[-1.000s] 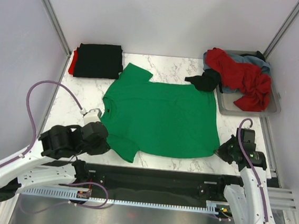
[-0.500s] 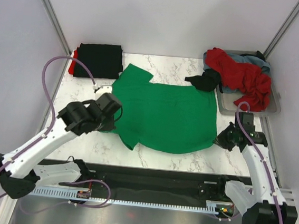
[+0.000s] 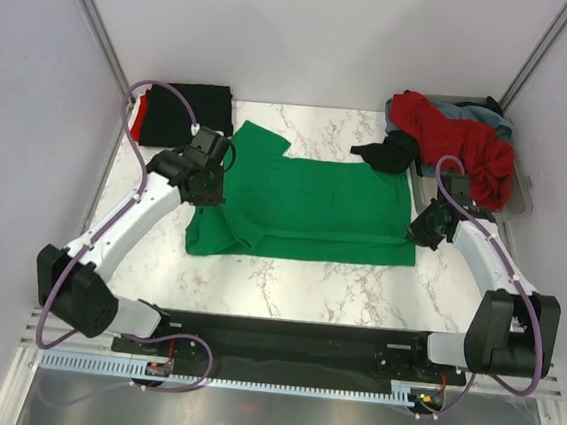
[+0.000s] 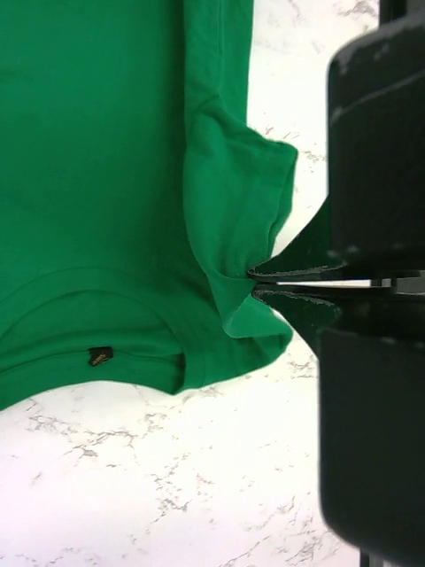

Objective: Fold and stack the t-shirts
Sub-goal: Fold the tshirt

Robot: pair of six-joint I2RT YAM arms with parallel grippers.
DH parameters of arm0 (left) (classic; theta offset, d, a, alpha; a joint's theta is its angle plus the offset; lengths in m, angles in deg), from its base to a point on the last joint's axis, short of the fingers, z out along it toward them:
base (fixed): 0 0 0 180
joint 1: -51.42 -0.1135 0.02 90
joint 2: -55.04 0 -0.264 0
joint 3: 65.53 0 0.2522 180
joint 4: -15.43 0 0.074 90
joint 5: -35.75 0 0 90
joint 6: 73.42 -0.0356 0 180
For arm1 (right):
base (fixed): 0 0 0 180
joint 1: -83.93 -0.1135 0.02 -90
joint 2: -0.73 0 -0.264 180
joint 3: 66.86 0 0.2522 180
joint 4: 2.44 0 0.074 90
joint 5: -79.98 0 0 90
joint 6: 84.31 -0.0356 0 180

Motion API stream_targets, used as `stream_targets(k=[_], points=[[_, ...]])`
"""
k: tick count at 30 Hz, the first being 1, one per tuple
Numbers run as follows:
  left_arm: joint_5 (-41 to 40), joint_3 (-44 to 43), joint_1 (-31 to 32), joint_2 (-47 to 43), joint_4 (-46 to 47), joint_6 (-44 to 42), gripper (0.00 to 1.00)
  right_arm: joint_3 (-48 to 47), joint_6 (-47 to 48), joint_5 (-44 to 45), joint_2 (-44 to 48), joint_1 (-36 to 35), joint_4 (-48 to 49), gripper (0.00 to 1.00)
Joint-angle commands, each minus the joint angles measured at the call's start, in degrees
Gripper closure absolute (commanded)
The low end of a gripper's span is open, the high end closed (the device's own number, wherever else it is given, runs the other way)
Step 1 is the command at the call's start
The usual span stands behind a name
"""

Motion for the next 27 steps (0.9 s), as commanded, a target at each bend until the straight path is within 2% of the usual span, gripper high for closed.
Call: stream_targets(k=[1, 10, 21, 24, 27], points=[[2.2, -3.7, -2.3, 3.1, 5.3, -6.4, 0.98, -4.0, 1.1, 2.4, -3.1, -0.1, 3.7, 1.0], [-2.0, -11.1, -4.9, 12.7, 6.2, -11.6, 0.98, -6.3, 1.7, 2.7, -9.1, -0.1, 6.3, 1.0], [-0.5, -19.4, -5.7, 25.7, 6.1, -18.7, 0.98, -7.1, 1.5, 3.0, -13.5, -0.1, 8.0, 1.0], [0.6, -21.2, -7.2, 29.9, 5.3, -18.3, 0.98, -9.3, 1.5, 2.8, -15.6, -0.1, 8.1, 0.94], [4.8, -26.3, -10.4, 34.0, 2.2, -15.5, 0.84, -13.6, 1.7, 3.2, -19.2, 0.1, 7.2, 0.58]])
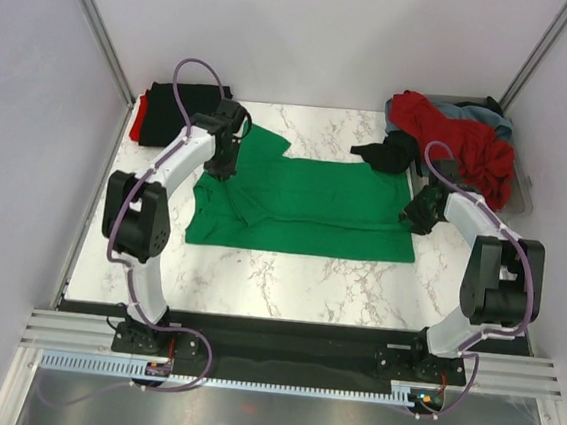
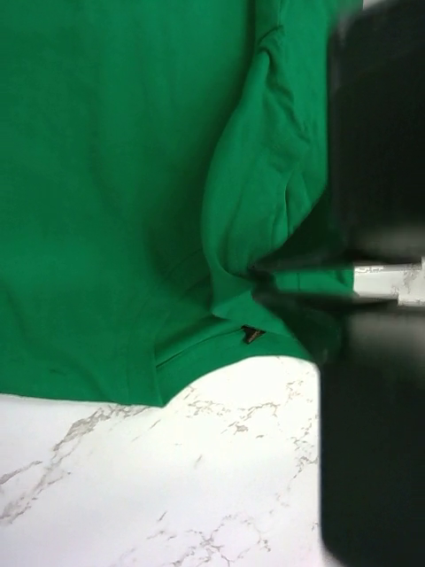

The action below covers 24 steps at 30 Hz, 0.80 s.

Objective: Fold and stack the t-shirts
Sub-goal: Fold the tshirt

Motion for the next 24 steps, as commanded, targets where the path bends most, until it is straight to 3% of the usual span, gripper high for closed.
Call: stream_targets(k=[1, 3, 4, 7, 11, 17, 20, 24], points=[[5.0, -8.3, -4.6, 4.0, -3.2, 0.2, 0.69, -7.0, 0.7, 1.8, -2.8, 0.7, -0.1, 0.39], [9.8, -13.5, -7.7, 5.7, -5.6, 2.6, 0.53, -10.0, 1.1, 1.3, -3.1, 1.7, -1.3, 0.28], [11.0, -14.3, -8.6, 5.2, -6.9, 3.3, 0.39, -10.5, 1.3, 1.0, -2.8, 2.9, -2.4, 0.23], [11.2, -11.6, -9.6, -0.3, -6.6, 4.0, 0.2, -9.9, 2.8, 0.7, 0.8, 4.1, -3.6, 0.21], [10.3, 0.3, -9.8, -10.6, -3.3, 5.5, 0.2, -2.0, 3.6, -0.4, 8.5, 4.2, -3.2, 0.2], [17.4, 33.9, -13.1, -30.8, 11.1, 14.0, 0.2, 13.7, 3.3, -5.4, 17.7, 4.1, 0.4, 0.22], [19.2, 43.3, -14.8, -36.9, 15.2, 16.3, 0.18, 17.2, 4.4, -4.8, 17.9, 4.1, 1.2, 0.24], [20.7, 48.9, -16.1, -38.9, 20.3, 18.1, 0.12, 17.5, 5.5, -3.4, 15.9, 4.1, 2.8, 0.25]])
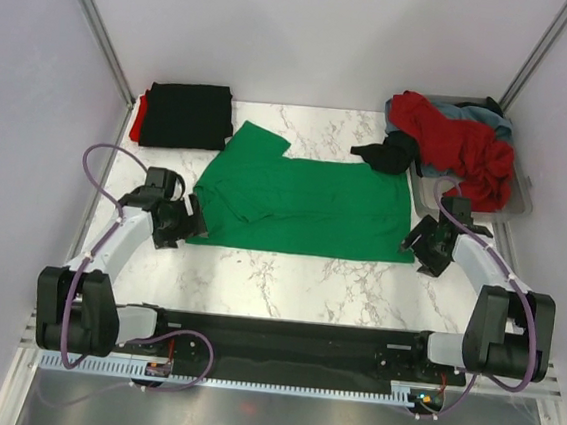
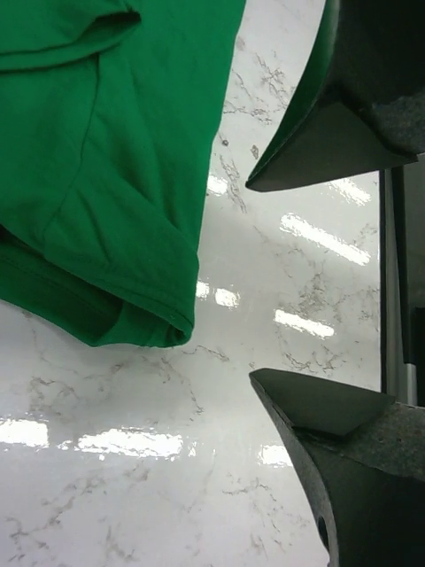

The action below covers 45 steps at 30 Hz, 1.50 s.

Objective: Fold and stack the t-shirts
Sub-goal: Fold the tshirt

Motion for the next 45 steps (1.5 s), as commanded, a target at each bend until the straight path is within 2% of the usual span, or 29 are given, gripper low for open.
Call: stream_targets(k=[1, 5, 8, 11, 12, 14, 15, 17, 18, 19, 22, 23, 24, 26, 27, 28, 29, 31, 34, 37, 43, 44, 45], points=[[4.2, 2.3, -1.0, -1.4, 9.5, 5.0, 0.09, -0.4, 1.6, 0.5, -1.6, -0.2, 4.4, 0.26], [3.6, 2.9, -1.6, 0.1, 11.4, 8.5, 0.08, 0.4, 1.5, 0.6, -4.2, -0.2, 6.9, 0.29], [3.3, 5.7, -1.6, 1.5, 14.1, 10.6, 0.1, 1.5, 1.5, 0.6, -5.9, -0.2, 8.4, 0.37], [3.7, 7.8, -1.6, 3.2, 16.9, 12.4, 0.15, 2.5, 1.7, 0.5, -6.7, -0.2, 9.5, 0.49], [3.8, 8.3, -1.6, 3.7, 17.5, 12.8, 0.18, 2.6, 1.8, 0.4, -6.8, -0.2, 9.7, 0.57], [4.1, 9.7, -1.6, 4.3, 19.3, 13.8, 0.2, 2.6, 1.8, 0.1, -7.1, -0.2, 9.8, 0.63], [3.9, 10.2, -1.6, 4.3, 19.8, 14.1, 0.24, 2.6, 1.8, 0.0, -7.2, -0.2, 9.9, 0.7], [3.1, 10.9, -1.6, 4.5, 20.8, 14.4, 0.33, 2.2, 2.0, 0.1, -7.4, -0.2, 10.0, 0.77], [2.8, 10.9, -1.6, 4.7, 20.8, 14.5, 0.37, 2.0, 1.9, 0.2, -7.5, -0.2, 10.1, 0.84], [2.4, 10.7, -1.6, 5.3, 21.0, 14.6, 0.46, 1.9, 1.9, 0.1, -7.8, -0.2, 10.1, 0.88], [0.6, 8.4, -1.6, 6.1, 20.5, 14.3, 0.59, 0.7, 1.9, -0.9, -8.7, -0.2, 10.1, 1.0], [-0.3, 6.6, -1.6, 6.5, 20.6, 14.1, 0.61, -0.2, 1.9, -1.6, -8.9, -0.2, 10.0, 1.0], [-0.3, 5.5, -1.7, 6.7, 20.2, 14.0, 0.69, -0.8, 1.8, -2.0, -8.9, -0.2, 9.9, 1.0], [0.7, 0.4, -1.9, 7.4, 18.5, 13.4, 0.75, -3.7, 1.6, -3.1, -8.5, -0.2, 8.6, 1.0], [1.1, -2.0, -2.0, 7.4, 17.0, 12.9, 0.8, -5.1, 1.8, -3.5, -7.9, -0.2, 7.7, 1.0], [1.6, -4.6, -2.1, 7.0, 12.5, 12.6, 0.91, -6.8, 2.0, -4.2, -7.4, -0.2, 5.3, 1.0], [1.2, -9.2, -2.1, 6.1, 10.7, 11.9, 0.94, -10.7, 2.2, -3.9, -6.5, -0.2, 3.7, 1.0], [-0.8, -12.0, -2.1, 0.3, 7.4, 11.7, 0.95, -14.0, 3.0, -1.7, -3.0, -0.1, -0.1, 1.0], [-2.5, -15.7, -2.2, -3.8, 3.8, 10.8, 0.96, -15.3, 3.1, -3.8, -0.2, 0.7, -2.7, 1.0], [-1.7, -13.1, -2.1, -6.7, 1.4, 11.4, 0.96, -10.2, 2.1, -4.9, 2.2, 0.7, -1.8, 1.0], [1.3, 3.3, -2.3, -18.4, 1.0, 19.3, 0.96, 2.0, 0.5, -7.0, 9.9, 0.7, -0.8, 1.0], [1.6, 4.9, -2.2, -20.3, 0.2, 20.8, 0.95, 4.1, 0.3, -7.0, 12.0, 0.7, -1.0, 1.0], [1.5, 6.4, -2.2, -22.0, -0.2, 22.4, 0.9, 5.1, 0.0, -7.1, 12.8, 0.7, -1.8, 1.0]])
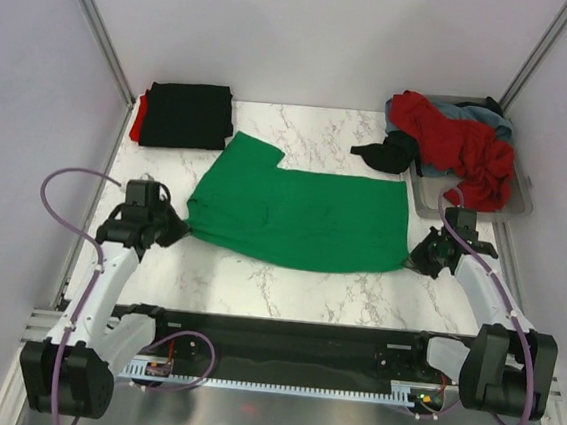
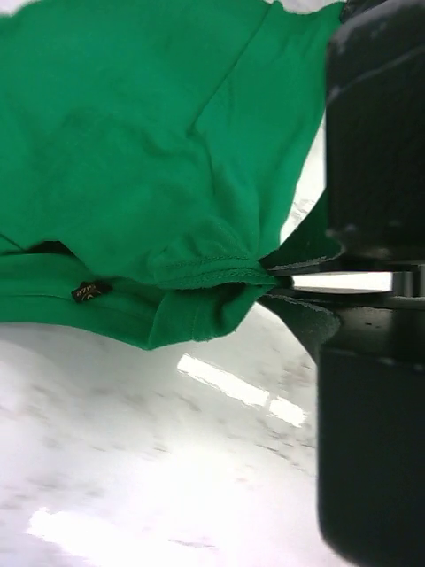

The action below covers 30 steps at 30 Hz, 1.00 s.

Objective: Fold and stack the t-shirts
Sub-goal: Fold the tshirt

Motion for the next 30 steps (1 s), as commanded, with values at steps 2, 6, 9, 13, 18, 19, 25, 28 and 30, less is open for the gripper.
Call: stream_targets(k=[2, 6, 9, 13, 18, 19, 25, 28, 30], points=[[0.2, 6.3, -0.4, -10.2, -5.0, 10.2, 0.84, 5.0, -2.7, -1.0, 6.5, 0.3, -2.2, 1.0], [-2.9, 6.5, -0.4, -17.3, -10.1, 14.0, 0.79, 9.2, -6.1, -2.2, 10.7, 0.3, -4.4, 1.0], [-3.5, 5.9, -0.4, -21.4, -15.0, 15.3, 0.78, 11.9, -8.3, -2.2, 15.5, 0.3, -6.4, 1.0], [-3.5, 5.7, -0.4, -25.6, -21.2, 16.2, 0.73, 13.3, -10.8, -0.1, 21.9, 0.3, -10.4, 1.0], [-5.5, 5.7, -0.4, -31.8, -26.7, 17.1, 0.58, 12.6, -12.1, 1.0, 29.1, 0.3, -16.0, 0.88], [-5.6, 5.5, -0.4, -33.8, -27.3, 16.9, 0.54, 12.2, -11.9, 1.0, 29.9, 0.3, -16.6, 0.8], [-4.0, 2.1, -0.4, -32.2, -20.2, 8.6, 0.31, 7.3, -10.0, 3.5, 29.9, 0.3, -19.0, 0.08], [2.8, 0.0, -0.4, -25.3, -9.9, 3.6, 0.3, 2.6, -6.8, 3.7, 27.2, 0.3, -17.3, 0.08], [3.4, -3.1, -0.4, -15.7, -4.4, 1.2, 0.3, 0.3, -5.5, 2.4, 25.2, 0.3, -14.8, 0.09]])
